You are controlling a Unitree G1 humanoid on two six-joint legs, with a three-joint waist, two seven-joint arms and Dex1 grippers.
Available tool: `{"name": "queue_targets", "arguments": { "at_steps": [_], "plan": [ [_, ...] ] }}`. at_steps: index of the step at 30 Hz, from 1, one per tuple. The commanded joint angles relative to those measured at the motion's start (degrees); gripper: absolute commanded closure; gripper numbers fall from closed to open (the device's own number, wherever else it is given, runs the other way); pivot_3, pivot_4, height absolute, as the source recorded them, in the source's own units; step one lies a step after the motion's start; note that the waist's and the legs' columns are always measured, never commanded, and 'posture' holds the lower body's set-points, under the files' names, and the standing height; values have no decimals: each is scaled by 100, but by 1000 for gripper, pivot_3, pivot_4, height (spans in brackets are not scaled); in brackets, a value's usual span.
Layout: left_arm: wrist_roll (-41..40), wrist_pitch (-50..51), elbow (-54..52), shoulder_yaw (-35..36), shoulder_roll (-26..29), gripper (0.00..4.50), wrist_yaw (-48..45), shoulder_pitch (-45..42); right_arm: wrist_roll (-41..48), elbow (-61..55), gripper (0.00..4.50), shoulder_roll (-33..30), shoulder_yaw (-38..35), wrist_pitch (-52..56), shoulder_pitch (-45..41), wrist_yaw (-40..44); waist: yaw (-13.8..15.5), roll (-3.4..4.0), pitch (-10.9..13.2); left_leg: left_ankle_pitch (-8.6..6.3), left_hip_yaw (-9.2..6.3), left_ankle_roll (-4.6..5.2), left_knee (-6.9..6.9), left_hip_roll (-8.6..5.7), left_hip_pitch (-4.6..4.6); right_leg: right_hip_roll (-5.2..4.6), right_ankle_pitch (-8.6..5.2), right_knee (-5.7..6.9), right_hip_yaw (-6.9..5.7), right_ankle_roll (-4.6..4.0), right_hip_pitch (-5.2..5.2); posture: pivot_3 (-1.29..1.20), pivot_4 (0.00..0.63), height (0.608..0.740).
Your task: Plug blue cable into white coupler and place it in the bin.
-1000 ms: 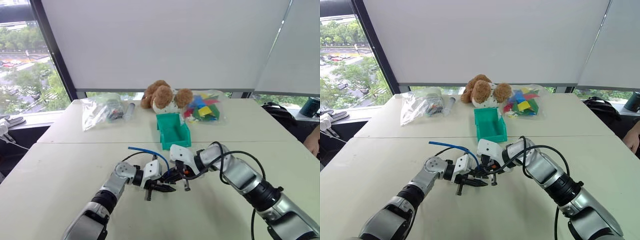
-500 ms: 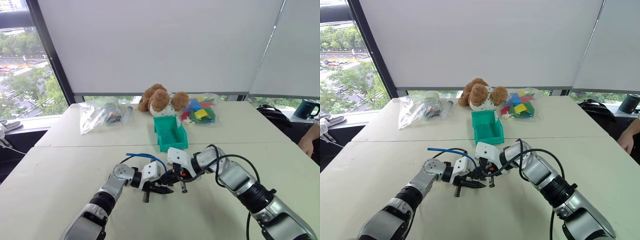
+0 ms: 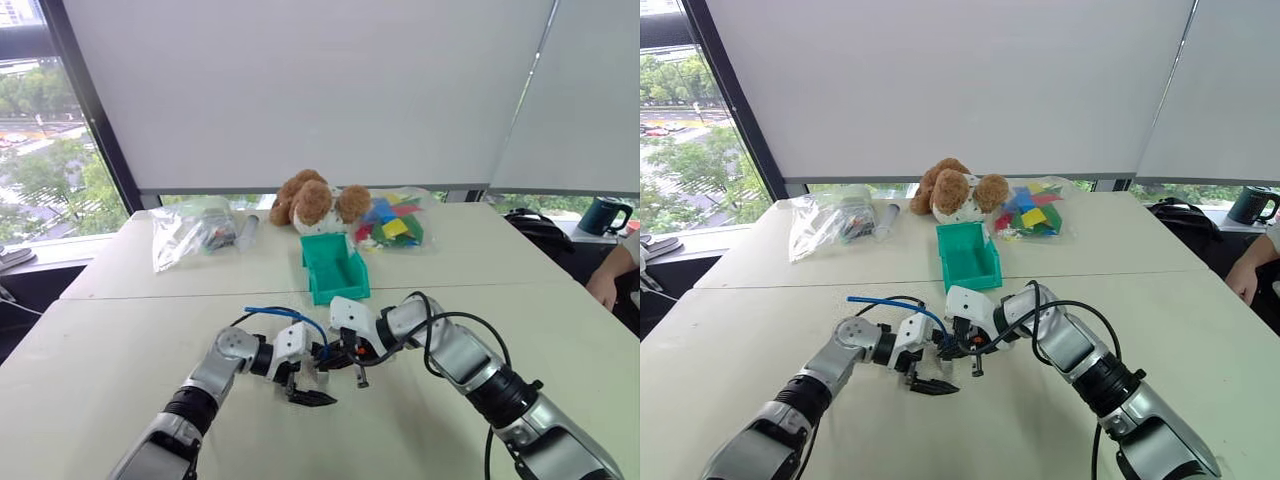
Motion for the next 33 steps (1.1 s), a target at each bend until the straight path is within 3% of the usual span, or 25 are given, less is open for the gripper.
{"name": "queue_targets", "arguments": {
  "at_steps": [1,6,12,14,21,28,31,33],
  "plan": [
    [-219,371,-482,375,359,59,140,199,120,172,4500,-49,-38,641,212,55,7,1,1,0,-2,0,-4,0,0,0,0,1,0,-1,-2,0,150,740],
    [-506,788,-992,825,664,59,474,487,619,-403,4500,-231,-722,1284,-21,69,48,10,22,1,-3,-1,-12,1,-28,-15,-1,1,1,-2,-34,0,150,740],
    [-672,1046,-1380,1146,776,59,906,870,1358,-355,4500,-304,-1708,2032,-1049,-77,27,23,71,9,2,-15,-5,-20,-98,-54,2,-2,5,1,-93,0,150,740],
    [-711,1094,-1499,1175,764,59,1015,996,1325,183,4500,-247,-1873,1917,-1533,-248,25,21,72,17,5,-29,-3,-22,-136,-54,14,4,9,17,-141,0,150,740],
    [-821,1238,-1891,1244,681,59,1408,1250,702,3477,4500,296,-1995,602,-3151,-1151,16,25,74,19,7,-32,-21,-20,-133,-52,15,2,4,17,-145,0,150,740],
    [-1112,1796,-2698,1375,731,59,1669,1491,269,6242,4500,992,-2148,-614,-3977,-2056,-20,30,79,20,18,-35,-32,-21,-134,-54,15,1,6,18,-149,0,150,740],
    [-1332,2209,-3150,1481,808,0,1776,1612,208,6848,3390,1127,-2333,-871,-4193,-2477,-17,32,83,22,18,-39,-35,-20,-135,-58,15,1,7,18,-150,0,150,740],
    [-1462,2470,-3392,1541,859,0,1836,1680,190,7047,2396,1161,-2464,-967,-4319,-2687,-19,37,91,23,18,-42,-35,-21,-135,-61,15,1,7,17,-150,0,150,740]
  ]
}}
